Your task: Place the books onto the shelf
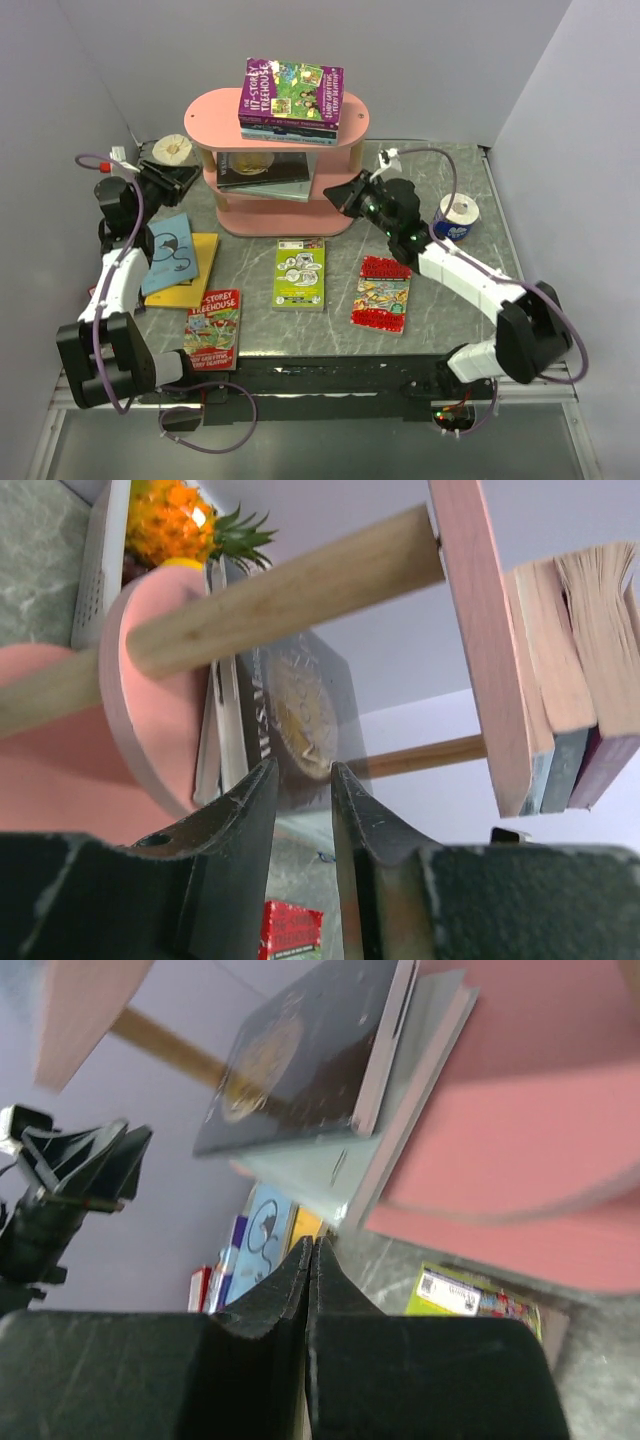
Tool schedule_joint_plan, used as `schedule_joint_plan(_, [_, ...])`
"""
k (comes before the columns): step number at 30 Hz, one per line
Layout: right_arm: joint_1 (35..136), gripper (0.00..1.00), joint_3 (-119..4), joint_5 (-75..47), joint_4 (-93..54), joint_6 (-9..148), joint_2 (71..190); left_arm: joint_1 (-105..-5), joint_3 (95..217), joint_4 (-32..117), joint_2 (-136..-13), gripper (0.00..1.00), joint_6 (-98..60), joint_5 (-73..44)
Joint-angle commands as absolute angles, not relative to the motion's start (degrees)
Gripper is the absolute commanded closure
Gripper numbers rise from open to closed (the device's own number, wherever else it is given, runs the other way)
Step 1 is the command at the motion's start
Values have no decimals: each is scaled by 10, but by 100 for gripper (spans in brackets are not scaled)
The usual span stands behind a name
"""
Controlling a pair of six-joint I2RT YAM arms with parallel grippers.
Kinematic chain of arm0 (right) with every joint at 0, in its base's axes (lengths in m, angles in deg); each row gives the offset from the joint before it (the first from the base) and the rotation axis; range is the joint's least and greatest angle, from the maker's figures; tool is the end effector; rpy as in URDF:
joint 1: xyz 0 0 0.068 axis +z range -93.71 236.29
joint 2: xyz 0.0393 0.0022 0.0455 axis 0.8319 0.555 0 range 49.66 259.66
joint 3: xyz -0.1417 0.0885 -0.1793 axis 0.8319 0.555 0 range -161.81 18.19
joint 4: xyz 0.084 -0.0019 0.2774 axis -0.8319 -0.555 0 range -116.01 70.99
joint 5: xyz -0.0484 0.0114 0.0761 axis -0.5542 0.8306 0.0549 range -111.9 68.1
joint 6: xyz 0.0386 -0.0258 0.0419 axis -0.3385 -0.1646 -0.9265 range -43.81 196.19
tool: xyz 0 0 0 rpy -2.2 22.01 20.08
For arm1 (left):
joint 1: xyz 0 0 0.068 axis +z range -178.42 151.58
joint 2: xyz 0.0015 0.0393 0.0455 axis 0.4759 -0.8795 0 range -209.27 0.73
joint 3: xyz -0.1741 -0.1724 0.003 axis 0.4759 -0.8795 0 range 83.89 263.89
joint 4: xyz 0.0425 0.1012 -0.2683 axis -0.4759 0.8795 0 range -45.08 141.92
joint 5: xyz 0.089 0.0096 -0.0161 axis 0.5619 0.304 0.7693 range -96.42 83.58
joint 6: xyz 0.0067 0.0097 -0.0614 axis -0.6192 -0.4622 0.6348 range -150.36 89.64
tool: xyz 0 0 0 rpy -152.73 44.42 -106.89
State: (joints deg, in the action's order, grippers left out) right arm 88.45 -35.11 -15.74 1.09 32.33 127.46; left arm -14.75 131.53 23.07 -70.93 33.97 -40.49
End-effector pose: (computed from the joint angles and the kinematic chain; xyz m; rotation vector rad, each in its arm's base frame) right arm 0.3075 0.1994 0.2745 0.0924 1.7639 1.0806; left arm 0.3320 0.0532 0.2753 -0.6639 1.5975 -1.1430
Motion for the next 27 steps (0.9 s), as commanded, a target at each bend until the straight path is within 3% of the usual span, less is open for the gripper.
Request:
schedule_joint_plan(1, [869,100,-439,-128,38,292,1332,-151,1356,226,-742,66,329,-410])
schedule_joint_plan(27, [834,100,-593,-87,-13,279,1501,-194,1372,219,-818,66,325,-389])
